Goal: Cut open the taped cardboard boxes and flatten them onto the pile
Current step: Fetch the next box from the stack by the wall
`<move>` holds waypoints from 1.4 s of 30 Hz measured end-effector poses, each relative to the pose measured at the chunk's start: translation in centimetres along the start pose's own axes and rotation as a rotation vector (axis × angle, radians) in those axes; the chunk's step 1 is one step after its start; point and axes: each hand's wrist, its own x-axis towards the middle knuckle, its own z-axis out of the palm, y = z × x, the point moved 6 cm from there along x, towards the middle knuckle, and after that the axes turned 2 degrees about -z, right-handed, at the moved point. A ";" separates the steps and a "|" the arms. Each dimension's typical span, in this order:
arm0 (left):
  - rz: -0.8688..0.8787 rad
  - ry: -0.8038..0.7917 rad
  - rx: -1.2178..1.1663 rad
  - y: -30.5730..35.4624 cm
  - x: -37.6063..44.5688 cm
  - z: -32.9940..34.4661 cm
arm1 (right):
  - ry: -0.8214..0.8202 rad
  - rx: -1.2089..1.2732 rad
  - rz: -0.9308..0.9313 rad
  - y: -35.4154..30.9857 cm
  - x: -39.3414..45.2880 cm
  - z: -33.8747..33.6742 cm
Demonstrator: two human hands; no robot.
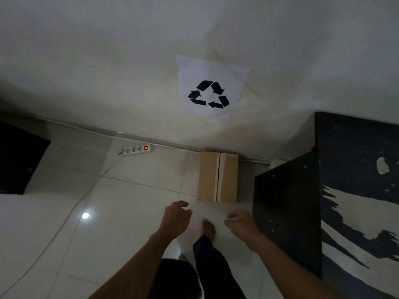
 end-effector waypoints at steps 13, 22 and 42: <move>0.054 -0.121 0.066 -2.9 21.0 4.5 | 0.163 0.244 0.162 3.6 17.5 3.7; 0.127 -0.059 0.024 -6.7 42.5 13.6 | 0.442 0.063 0.059 8.2 39.3 2.5; 0.003 -0.350 -0.616 -7.0 47.2 17.5 | 0.036 0.598 -0.118 9.8 43.3 2.6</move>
